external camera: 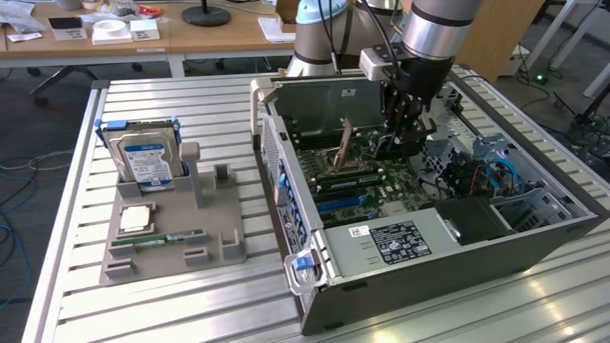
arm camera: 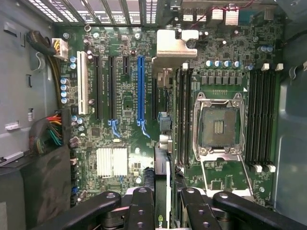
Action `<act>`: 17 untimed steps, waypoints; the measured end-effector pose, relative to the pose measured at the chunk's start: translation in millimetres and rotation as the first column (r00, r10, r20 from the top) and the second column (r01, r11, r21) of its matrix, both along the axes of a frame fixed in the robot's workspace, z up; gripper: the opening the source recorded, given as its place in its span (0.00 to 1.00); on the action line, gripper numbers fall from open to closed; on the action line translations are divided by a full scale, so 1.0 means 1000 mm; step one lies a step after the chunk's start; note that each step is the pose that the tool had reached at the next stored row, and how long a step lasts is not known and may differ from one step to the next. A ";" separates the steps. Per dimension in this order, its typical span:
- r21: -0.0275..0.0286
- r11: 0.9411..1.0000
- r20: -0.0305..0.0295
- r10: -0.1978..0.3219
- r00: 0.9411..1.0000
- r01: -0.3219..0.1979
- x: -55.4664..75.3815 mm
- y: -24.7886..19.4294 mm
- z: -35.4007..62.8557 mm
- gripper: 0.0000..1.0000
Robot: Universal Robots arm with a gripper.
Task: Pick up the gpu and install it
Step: 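Insert the gpu into the slot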
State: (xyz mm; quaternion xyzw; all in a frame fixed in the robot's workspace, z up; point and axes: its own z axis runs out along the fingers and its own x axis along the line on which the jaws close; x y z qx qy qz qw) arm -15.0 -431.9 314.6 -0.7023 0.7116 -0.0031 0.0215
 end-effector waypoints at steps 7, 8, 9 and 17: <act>0.000 1.000 0.000 0.000 1.000 0.000 0.000 0.0000 -0.0041 0.26; 0.000 1.000 0.000 0.000 1.000 0.000 0.000 0.0000 -0.0045 0.26; 0.000 1.000 0.000 0.000 1.000 0.000 0.000 0.0000 -0.0052 0.26; 0.000 1.000 0.000 0.000 1.000 0.000 0.000 0.0000 -0.0135 0.26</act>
